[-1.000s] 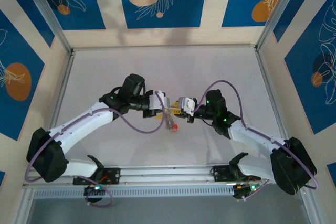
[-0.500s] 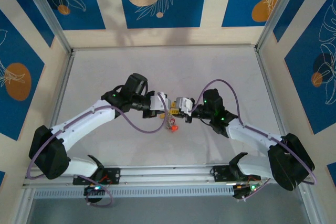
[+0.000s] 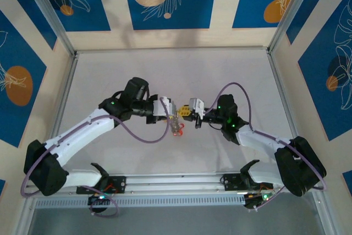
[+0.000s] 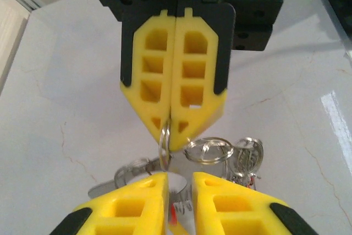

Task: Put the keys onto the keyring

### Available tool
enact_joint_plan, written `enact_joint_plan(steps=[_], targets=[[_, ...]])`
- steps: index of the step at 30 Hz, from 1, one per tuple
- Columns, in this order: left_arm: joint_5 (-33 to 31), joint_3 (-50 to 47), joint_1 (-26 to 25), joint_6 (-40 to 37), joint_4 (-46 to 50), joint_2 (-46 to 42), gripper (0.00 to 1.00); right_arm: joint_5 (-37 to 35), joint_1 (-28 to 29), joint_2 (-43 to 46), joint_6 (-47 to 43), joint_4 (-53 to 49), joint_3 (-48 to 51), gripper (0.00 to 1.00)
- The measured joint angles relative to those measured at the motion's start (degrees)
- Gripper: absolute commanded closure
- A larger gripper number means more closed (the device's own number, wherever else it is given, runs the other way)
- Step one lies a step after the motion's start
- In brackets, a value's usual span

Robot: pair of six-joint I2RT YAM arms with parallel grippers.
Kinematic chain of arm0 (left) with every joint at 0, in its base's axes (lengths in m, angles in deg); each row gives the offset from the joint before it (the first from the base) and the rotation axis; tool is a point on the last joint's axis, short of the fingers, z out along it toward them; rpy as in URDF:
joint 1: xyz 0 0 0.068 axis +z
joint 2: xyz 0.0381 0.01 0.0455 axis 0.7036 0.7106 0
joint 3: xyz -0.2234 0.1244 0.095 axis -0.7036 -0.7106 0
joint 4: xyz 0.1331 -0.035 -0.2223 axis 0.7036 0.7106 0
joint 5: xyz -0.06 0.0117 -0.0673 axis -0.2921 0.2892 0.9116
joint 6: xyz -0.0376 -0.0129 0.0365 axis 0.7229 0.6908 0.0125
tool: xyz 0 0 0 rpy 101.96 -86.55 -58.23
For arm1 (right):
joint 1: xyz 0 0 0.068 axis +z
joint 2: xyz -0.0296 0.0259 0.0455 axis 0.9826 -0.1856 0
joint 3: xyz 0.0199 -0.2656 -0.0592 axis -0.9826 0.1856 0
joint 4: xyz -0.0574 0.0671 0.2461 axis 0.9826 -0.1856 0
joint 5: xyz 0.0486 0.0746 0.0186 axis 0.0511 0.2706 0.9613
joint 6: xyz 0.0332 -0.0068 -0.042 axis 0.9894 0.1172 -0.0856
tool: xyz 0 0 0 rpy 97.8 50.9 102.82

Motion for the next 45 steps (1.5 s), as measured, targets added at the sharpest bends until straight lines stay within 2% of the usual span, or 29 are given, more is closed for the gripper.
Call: enact_joint_plan(steps=[8, 14, 22, 28, 31, 35, 39, 45], targets=[[2.05, -1.70, 0.42, 3.43, -4.70, -0.48, 0.77, 4.31, -1.09, -1.86, 5.42, 8.59, 0.33, 1.00], [2.27, -2.25, 0.55, 5.11, -7.74, -0.48, 0.77, 5.18, -0.61, -1.97, 5.49, 8.98, 0.33, 1.00], [4.09, -2.23, 0.68, 5.31, -7.10, -0.35, 0.79, 4.44, 0.35, -1.97, 3.80, 8.70, 0.33, 1.00], [5.33, -2.05, 0.81, 4.76, -5.84, -0.15, 0.74, 3.45, 0.94, -1.95, 2.56, 8.13, 0.33, 1.00], [5.07, -2.32, 1.01, 3.65, -4.72, -1.01, 0.70, 2.34, 1.16, -1.84, 2.12, 8.02, 0.33, 1.00], [3.58, -5.33, 1.38, 3.02, -4.90, -6.69, 0.66, 1.75, 1.18, -1.60, 1.88, 7.91, 0.33, 1.00], [2.80, -6.32, 1.81, 2.29, -5.20, -10.91, 0.66, 1.66, 1.18, -1.57, 1.88, 7.93, 0.33, 1.00], [0.83, -6.29, 2.29, 1.88, -5.57, -9.75, 0.69, 2.19, 1.18, -1.57, 1.88, 7.93, 0.33, 1.00]])
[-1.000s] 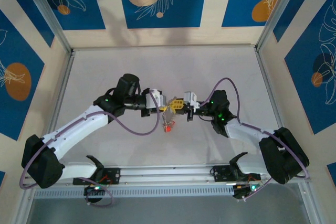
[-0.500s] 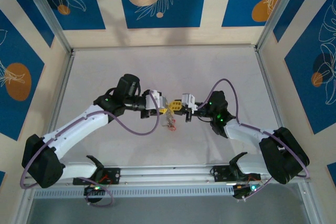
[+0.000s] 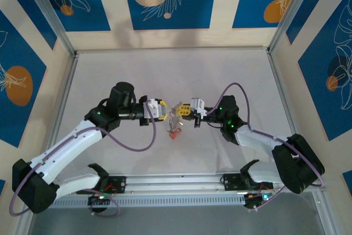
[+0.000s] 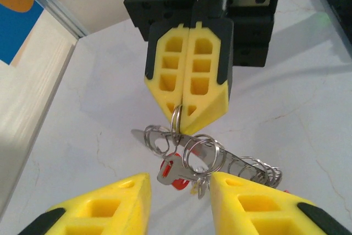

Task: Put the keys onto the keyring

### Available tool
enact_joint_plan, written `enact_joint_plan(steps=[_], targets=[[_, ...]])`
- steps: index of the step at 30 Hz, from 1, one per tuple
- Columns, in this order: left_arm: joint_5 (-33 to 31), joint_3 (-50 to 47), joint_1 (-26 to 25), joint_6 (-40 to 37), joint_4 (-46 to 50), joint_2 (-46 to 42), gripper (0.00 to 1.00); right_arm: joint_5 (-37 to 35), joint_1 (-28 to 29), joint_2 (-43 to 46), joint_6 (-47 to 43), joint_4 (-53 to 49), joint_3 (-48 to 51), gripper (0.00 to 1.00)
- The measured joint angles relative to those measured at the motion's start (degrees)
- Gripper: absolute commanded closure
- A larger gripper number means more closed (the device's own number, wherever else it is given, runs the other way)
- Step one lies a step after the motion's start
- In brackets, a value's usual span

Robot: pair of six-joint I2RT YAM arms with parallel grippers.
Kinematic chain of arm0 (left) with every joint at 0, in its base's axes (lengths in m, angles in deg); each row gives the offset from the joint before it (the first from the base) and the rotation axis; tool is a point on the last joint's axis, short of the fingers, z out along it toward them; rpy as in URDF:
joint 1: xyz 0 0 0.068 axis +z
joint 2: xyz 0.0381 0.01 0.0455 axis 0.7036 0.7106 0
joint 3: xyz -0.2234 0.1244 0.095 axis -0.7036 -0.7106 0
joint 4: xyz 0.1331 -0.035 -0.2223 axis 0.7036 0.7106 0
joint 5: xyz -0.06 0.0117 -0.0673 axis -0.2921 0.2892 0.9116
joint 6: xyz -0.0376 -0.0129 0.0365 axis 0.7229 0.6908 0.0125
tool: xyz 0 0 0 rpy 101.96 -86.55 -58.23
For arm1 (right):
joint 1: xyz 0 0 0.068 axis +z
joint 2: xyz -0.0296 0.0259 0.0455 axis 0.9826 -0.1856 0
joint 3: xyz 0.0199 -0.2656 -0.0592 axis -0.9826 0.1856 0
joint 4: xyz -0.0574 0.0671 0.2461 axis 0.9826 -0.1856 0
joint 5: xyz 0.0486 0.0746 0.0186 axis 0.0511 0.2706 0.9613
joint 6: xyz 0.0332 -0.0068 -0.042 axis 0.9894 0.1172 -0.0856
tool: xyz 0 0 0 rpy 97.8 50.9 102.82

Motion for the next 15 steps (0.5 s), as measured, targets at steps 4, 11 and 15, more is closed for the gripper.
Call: enact_joint_plan(steps=[4, 11, 15], targets=[[0.07, 1.18, 0.09, -0.04, 0.11, 3.17, 0.70, 0.42, 0.11, 0.00, -0.35, -0.04, 0.00, 1.00], [2.89, 5.14, 0.11, -0.07, 1.51, 7.23, 0.71, 0.46, 0.81, 0.00, -1.14, -0.52, 0.00, 1.00], [4.74, 6.54, 0.20, -0.35, 2.97, 8.41, 0.74, 0.42, 0.87, 0.00, -1.49, -0.98, 0.00, 1.00]])
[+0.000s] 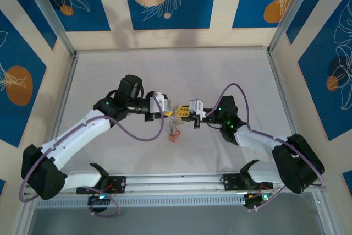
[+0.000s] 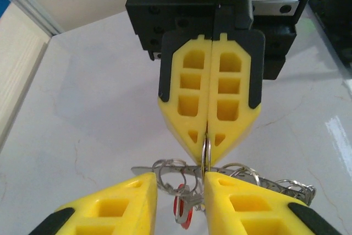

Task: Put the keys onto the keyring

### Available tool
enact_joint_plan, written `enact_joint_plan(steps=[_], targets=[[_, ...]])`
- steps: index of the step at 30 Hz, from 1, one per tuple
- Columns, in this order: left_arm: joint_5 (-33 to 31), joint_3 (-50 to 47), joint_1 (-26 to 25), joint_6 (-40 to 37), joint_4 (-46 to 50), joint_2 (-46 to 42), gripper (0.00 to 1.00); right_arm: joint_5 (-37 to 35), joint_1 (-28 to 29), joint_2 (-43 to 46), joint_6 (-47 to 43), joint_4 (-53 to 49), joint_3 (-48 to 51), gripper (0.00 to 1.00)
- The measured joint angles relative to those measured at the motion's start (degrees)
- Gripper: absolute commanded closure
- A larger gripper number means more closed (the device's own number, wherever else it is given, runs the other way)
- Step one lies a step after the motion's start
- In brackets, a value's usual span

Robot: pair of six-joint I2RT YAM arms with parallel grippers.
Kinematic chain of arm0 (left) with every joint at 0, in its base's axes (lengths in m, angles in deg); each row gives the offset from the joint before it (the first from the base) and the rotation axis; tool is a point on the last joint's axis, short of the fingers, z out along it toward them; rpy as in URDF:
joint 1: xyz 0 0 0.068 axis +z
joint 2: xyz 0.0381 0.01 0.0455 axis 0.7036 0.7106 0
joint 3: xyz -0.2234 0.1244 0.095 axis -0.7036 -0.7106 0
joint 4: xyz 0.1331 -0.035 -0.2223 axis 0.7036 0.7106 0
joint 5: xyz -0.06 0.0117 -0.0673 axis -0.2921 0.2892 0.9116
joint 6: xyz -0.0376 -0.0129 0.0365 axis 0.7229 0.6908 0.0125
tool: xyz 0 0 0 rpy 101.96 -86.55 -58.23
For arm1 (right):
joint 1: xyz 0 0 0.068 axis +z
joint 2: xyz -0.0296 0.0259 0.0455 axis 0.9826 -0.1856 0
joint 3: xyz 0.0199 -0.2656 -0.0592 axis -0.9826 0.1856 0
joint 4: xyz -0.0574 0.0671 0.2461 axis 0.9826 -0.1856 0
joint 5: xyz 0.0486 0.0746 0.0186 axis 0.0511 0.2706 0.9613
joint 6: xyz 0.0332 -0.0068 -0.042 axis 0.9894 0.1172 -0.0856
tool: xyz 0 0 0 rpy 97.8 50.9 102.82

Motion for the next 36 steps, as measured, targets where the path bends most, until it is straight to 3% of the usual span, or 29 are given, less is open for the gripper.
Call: enact_joint_plan(steps=[12, 20, 24, 30, 36], targets=[[3.80, 0.94, 0.11, -1.20, 3.37, 1.99, 0.75, -0.02, 0.31, 0.00, -0.42, -0.44, 0.00, 1.00], [4.09, 2.36, 0.11, -1.33, 5.64, 3.61, 0.98, -0.22, 0.50, 0.00, -1.42, -1.79, -0.02, 1.00], [3.63, 3.80, 0.11, -1.16, 7.87, 4.26, 1.00, -1.44, 1.01, 0.17, -3.32, -3.02, -0.26, 1.00], [-1.84, 4.90, -0.92, -0.96, 9.86, 4.26, 1.00, -5.86, 2.08, 0.72, -7.10, -9.92, -2.67, 0.82], [-9.49, 10.97, -3.65, -0.98, 16.31, 6.62, 1.00, -9.40, 2.16, 1.68, -9.92, -14.88, -3.93, 0.82]])
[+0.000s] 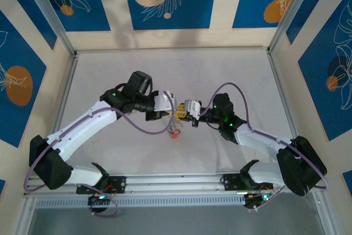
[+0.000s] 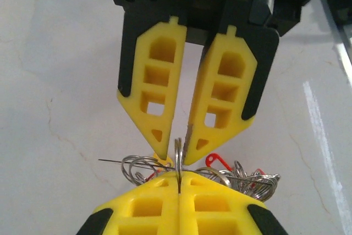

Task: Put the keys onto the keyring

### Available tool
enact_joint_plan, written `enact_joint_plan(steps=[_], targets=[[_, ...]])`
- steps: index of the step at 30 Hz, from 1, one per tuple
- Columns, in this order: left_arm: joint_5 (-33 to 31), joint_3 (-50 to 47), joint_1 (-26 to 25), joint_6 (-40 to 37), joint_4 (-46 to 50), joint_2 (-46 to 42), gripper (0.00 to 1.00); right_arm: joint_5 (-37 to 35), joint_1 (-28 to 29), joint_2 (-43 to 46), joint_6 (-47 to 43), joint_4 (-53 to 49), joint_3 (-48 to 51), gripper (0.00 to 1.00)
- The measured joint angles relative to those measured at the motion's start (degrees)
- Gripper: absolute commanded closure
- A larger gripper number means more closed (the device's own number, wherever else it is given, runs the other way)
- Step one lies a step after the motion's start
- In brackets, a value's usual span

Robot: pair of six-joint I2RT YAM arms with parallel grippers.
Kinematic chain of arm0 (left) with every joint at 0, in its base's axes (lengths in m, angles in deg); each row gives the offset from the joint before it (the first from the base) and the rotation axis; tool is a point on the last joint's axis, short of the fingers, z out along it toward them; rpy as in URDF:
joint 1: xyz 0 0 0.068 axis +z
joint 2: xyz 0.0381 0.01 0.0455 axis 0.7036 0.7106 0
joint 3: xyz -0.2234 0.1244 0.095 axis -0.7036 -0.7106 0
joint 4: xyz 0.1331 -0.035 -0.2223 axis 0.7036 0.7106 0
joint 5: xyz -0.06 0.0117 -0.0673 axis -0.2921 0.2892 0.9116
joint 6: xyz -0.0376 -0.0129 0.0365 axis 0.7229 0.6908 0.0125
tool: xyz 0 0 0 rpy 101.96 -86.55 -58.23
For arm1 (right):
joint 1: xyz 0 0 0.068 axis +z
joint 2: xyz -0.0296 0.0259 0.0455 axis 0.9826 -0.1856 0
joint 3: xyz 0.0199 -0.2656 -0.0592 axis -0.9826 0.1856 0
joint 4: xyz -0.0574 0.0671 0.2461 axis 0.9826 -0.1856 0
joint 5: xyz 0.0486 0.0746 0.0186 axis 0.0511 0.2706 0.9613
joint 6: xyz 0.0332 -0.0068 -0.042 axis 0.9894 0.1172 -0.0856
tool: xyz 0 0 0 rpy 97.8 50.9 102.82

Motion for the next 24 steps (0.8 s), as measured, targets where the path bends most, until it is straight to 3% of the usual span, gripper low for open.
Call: enact_joint_plan(steps=[8, 13, 15, 18, 24], targets=[[-4.17, 4.81, -1.49, 0.02, 6.27, 3.28, 1.00, -1.49, 1.22, -0.76, -0.66, -1.64, -0.85, 0.85], [-5.27, 6.93, -1.95, -0.20, 9.31, 5.27, 1.00, -1.64, 1.51, -1.79, -0.66, -1.90, -1.22, 1.00], [-5.31, 6.93, -1.95, -0.17, 9.57, 5.29, 1.00, -1.46, 1.60, -2.21, -0.87, -1.95, -1.33, 1.00], [-5.22, 6.93, -1.92, -0.09, 9.40, 5.18, 0.82, -1.40, 1.62, -2.34, -0.76, -1.77, -1.46, 1.00], [-0.96, 2.60, -0.57, -0.22, 4.31, -0.09, 0.72, 1.46, 0.79, -2.34, 1.81, 4.28, 0.50, 1.00]])
